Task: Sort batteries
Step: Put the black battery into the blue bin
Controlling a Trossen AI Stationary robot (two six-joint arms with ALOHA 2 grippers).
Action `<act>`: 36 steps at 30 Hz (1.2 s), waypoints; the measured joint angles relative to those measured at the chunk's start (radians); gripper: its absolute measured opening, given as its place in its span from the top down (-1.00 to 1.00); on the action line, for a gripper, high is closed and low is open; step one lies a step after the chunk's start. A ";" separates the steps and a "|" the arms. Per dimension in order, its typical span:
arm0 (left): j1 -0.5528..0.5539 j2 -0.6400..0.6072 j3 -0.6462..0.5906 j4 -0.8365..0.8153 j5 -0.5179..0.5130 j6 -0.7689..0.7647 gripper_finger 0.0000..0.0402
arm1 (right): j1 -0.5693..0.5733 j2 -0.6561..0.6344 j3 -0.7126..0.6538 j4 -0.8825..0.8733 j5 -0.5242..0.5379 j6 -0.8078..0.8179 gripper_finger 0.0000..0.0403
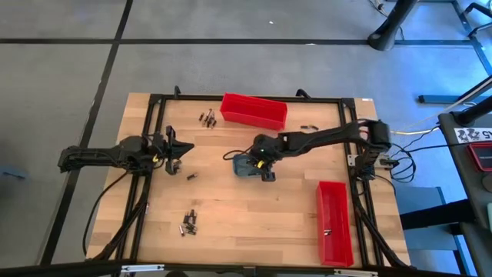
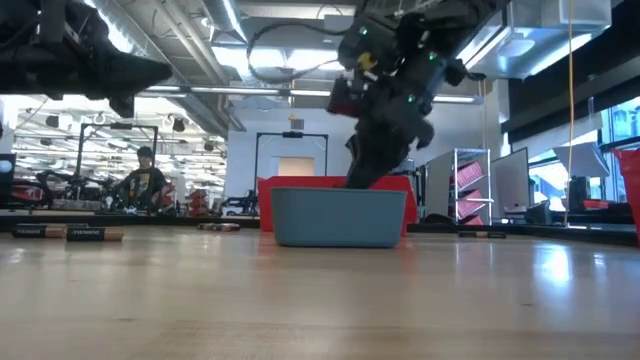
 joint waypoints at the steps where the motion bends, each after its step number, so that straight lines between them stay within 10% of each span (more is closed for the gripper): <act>1: 0.000 0.000 0.000 -0.018 0.000 0.000 0.99 | 0.000 0.014 0.000 0.008 0.014 -0.001 0.92; 27: 0.000 0.004 0.000 -0.106 0.004 0.000 0.99 | 0.001 0.116 0.002 0.088 0.047 -0.004 0.91; 36: 0.000 0.003 0.000 -0.106 0.004 0.000 0.99 | 0.001 0.046 -0.001 0.068 0.053 -0.049 0.31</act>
